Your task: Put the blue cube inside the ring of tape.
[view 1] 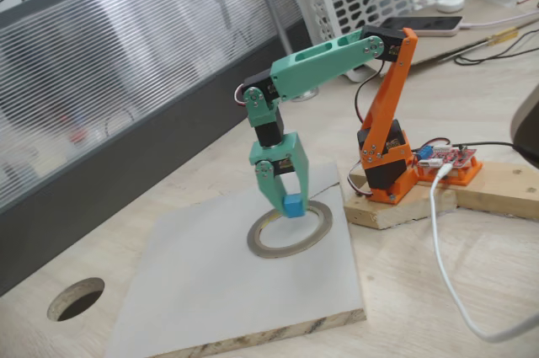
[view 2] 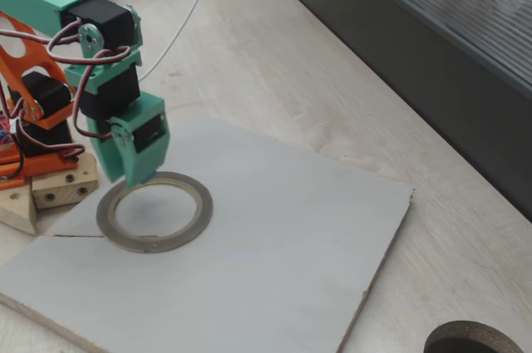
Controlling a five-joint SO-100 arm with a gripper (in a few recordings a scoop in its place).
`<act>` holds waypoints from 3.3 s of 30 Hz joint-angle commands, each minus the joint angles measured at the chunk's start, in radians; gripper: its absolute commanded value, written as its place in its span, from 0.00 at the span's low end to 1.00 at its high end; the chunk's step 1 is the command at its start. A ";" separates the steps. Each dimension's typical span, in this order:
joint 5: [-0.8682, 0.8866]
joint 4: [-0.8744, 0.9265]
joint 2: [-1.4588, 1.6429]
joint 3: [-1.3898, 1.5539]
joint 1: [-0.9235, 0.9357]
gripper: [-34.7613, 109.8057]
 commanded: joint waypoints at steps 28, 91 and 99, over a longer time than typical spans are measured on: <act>0.006 -0.114 0.023 0.089 -0.009 0.33; 0.009 -0.296 0.040 0.206 -0.009 0.33; 0.014 -0.296 0.040 0.199 -0.009 0.33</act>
